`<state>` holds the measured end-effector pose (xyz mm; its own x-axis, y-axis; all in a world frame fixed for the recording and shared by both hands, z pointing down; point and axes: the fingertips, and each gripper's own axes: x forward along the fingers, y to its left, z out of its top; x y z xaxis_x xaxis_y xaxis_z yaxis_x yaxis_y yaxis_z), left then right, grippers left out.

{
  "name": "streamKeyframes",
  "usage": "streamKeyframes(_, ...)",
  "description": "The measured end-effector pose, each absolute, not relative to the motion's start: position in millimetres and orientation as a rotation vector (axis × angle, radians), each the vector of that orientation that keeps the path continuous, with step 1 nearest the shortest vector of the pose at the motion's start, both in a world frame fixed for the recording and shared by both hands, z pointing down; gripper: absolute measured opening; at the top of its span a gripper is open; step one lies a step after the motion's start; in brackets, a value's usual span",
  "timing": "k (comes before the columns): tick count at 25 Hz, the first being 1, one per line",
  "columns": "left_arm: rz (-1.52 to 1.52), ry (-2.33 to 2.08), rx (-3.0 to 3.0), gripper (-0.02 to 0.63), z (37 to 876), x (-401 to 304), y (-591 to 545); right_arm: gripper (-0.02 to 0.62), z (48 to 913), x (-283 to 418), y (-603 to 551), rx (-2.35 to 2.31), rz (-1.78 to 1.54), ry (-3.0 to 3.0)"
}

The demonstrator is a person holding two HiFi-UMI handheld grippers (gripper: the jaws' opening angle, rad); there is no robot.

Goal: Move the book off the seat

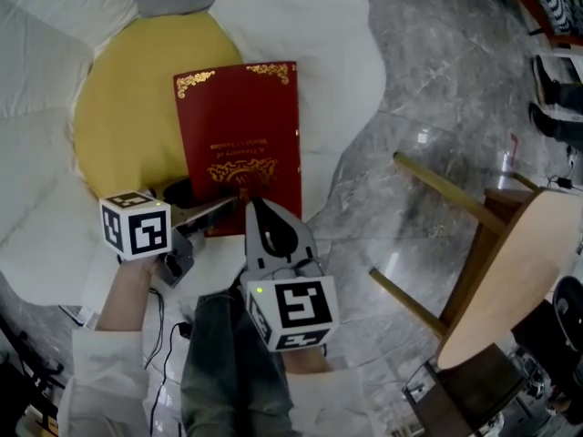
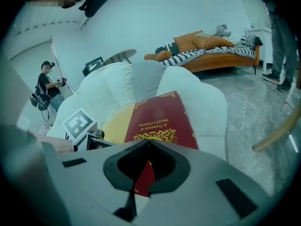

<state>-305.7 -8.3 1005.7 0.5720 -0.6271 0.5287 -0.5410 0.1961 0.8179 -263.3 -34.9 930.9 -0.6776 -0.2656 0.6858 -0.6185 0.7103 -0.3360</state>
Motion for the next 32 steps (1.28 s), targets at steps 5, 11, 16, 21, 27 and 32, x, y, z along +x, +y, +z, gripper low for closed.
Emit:
streamKeyframes(5,-0.083,-1.094,1.409,0.417,1011,-306,-11,0.012,936,-261,-31,0.663,0.762,-2.291)
streamKeyframes(11,-0.079,-1.088,1.38,0.368,1012,-310,-9,0.012,935,-261,-29,0.661,0.769,-2.295)
streamKeyframes(16,-0.135,-1.058,1.342,0.342,1006,-302,-9,0.012,930,-255,-35,0.687,0.772,-2.296)
streamKeyframes(21,-0.185,-1.063,1.33,0.31,995,-295,-7,0.012,922,-252,-40,0.71,0.77,-2.304)
streamKeyframes(27,-0.227,-1.081,1.304,0.299,981,-291,-10,0.012,911,-246,-45,0.778,0.849,-2.292)
streamKeyframes(32,-0.24,-1.108,1.286,0.287,968,-290,-10,0.012,899,-244,-47,0.79,0.853,-2.309)
